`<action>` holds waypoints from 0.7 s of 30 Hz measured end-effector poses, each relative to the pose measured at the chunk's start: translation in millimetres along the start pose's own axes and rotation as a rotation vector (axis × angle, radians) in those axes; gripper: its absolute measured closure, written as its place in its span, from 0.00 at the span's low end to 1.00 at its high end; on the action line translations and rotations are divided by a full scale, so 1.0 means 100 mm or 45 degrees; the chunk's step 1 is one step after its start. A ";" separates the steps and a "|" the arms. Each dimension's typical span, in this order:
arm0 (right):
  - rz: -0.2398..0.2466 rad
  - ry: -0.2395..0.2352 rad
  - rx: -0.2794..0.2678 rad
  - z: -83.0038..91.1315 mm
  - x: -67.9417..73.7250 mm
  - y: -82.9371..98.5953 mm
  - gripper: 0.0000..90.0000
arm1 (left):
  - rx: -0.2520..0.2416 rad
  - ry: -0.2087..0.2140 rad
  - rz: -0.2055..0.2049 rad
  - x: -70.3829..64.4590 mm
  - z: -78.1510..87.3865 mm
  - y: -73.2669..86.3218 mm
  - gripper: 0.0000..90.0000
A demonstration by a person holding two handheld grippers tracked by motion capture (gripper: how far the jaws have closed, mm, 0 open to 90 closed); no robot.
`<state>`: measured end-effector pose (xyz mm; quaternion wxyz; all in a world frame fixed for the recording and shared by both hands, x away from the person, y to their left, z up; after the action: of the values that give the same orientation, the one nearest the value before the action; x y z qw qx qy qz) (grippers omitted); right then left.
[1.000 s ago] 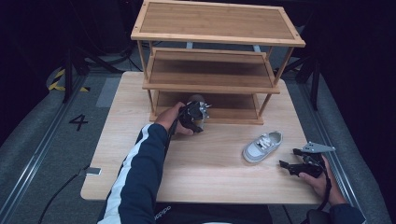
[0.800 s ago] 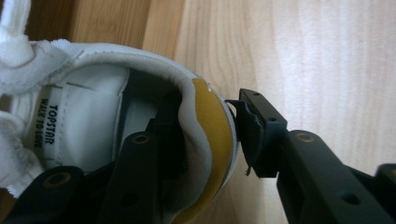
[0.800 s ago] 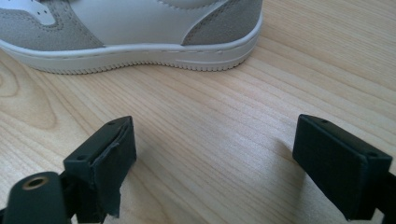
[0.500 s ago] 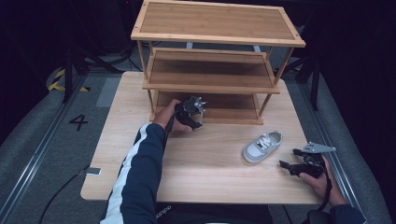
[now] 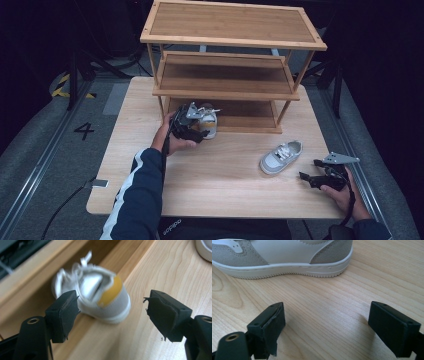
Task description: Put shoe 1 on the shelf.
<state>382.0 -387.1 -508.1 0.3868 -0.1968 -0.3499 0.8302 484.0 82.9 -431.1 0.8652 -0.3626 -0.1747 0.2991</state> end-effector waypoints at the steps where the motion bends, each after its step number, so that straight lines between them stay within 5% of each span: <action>1: 0.000 0.000 0.000 0.00 0.00 0.00 0.16 | -0.010 -0.004 0.025 -0.01 -0.03 0.03 0.27; 8: -0.001 0.002 0.000 0.00 0.00 0.00 0.16 | -0.047 -0.003 0.193 0.00 -0.29 0.18 0.28; 13: 0.000 0.002 0.000 0.00 0.00 0.00 0.16 | -0.038 -0.044 0.177 0.03 -0.40 0.17 0.34; 17: 0.000 0.002 0.000 0.00 0.00 0.00 0.16 | -0.061 -0.006 0.223 0.08 -0.44 0.15 0.31; 21: 0.000 0.002 0.000 0.00 0.00 0.00 0.16 | -0.065 -0.042 0.186 0.10 -0.47 0.13 0.34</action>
<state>381.9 -387.0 -508.1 0.3872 -0.1972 -0.3496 0.8300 510.9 72.0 -470.9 0.8285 -0.3914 -0.1696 0.3628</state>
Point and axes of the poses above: each handheld gripper's, and its own axes: z roughly backward along the jaws, y roughly out of its underside, x roughly to its left, the point moved 3 cm from there along -z, roughly forward along the jaws, and after that the axes turned 5 degrees about z, right-handed, at the moved point
